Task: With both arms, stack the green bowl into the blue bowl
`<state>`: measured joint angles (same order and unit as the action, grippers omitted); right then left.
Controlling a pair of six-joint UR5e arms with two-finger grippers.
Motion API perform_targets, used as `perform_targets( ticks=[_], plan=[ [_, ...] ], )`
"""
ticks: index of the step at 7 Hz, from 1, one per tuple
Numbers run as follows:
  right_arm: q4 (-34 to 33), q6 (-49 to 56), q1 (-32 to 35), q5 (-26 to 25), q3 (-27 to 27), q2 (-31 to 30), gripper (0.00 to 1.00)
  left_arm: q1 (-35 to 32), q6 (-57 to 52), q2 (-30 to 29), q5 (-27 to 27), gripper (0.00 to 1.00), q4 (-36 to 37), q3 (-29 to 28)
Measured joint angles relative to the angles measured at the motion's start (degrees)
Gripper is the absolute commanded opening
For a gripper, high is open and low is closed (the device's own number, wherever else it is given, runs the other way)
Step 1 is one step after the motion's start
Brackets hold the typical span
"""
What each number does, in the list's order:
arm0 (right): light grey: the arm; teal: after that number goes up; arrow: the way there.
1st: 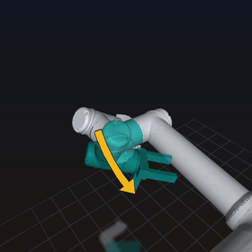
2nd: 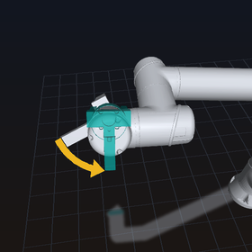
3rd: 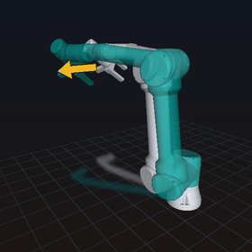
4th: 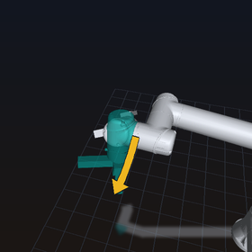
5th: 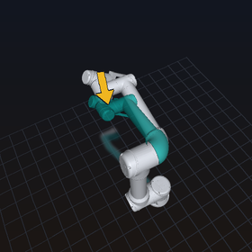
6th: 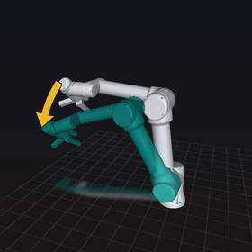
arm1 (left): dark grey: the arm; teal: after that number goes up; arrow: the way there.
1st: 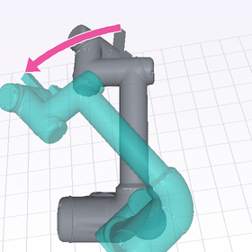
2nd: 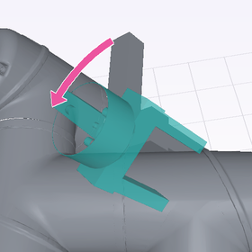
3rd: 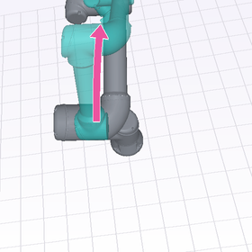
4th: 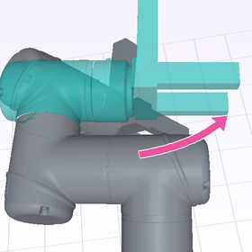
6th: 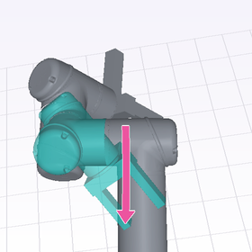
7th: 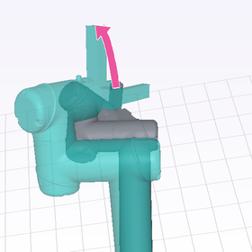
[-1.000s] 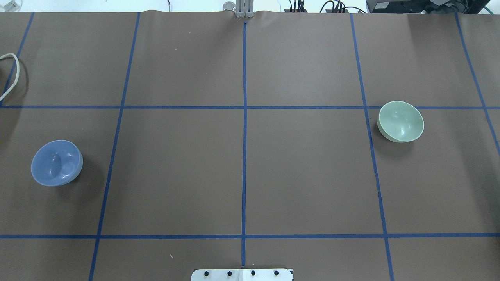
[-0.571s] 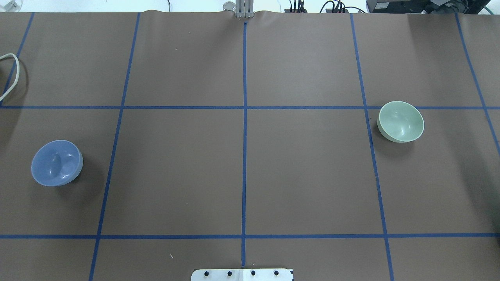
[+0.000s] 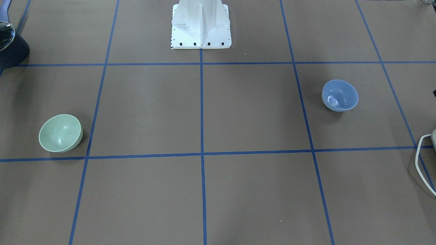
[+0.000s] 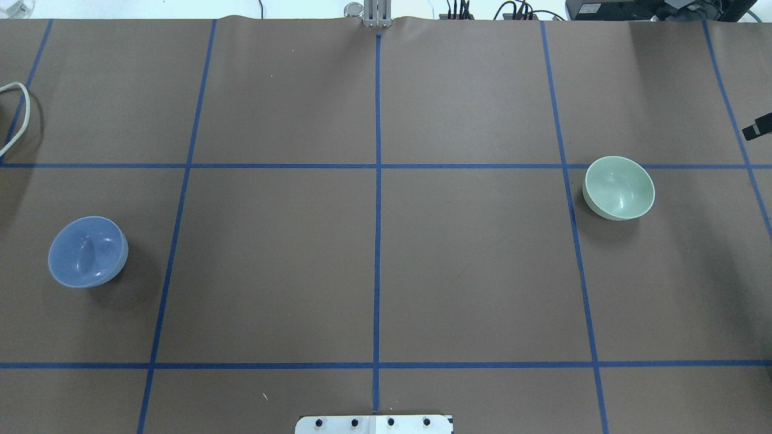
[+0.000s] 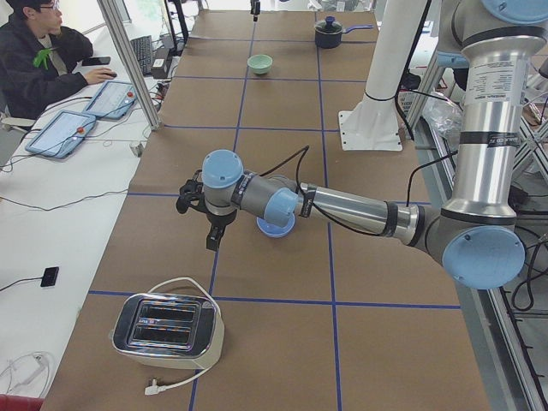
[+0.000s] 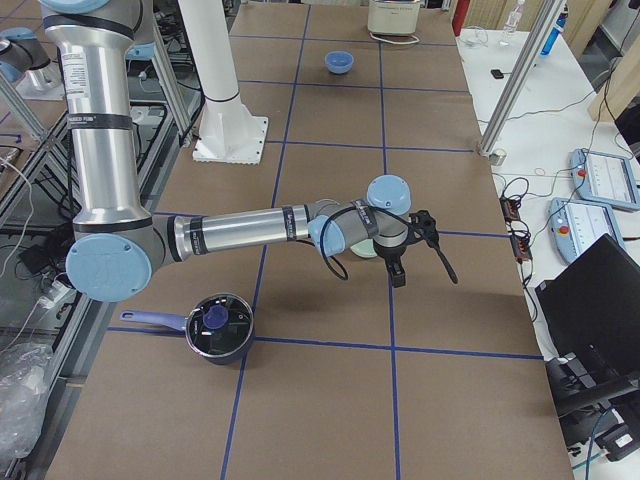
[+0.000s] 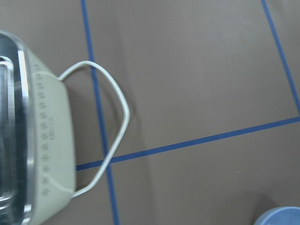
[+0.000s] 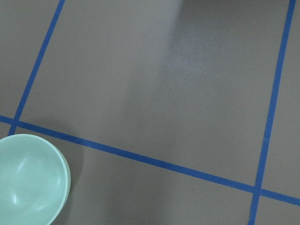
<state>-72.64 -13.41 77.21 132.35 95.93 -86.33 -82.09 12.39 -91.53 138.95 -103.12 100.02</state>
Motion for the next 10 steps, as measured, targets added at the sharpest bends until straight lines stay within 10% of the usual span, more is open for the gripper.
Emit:
perform_targets(
  ticks=[4,8,10],
  plan=[
    [0.0,-7.3,-6.0,-4.0,2.4,0.4,1.0,17.3,12.0,1.2,-8.1,0.97,-4.8,0.7],
    [0.0,-7.5,-6.4,-4.2,2.4,0.3,1.0,25.6,11.7,7.3,-9.6,0.46,-15.6,-0.5],
    [0.0,-7.5,-6.4,-4.2,2.3,0.3,1.0,26.7,11.6,7.8,-9.6,0.45,-16.9,-1.1]
  ],
)
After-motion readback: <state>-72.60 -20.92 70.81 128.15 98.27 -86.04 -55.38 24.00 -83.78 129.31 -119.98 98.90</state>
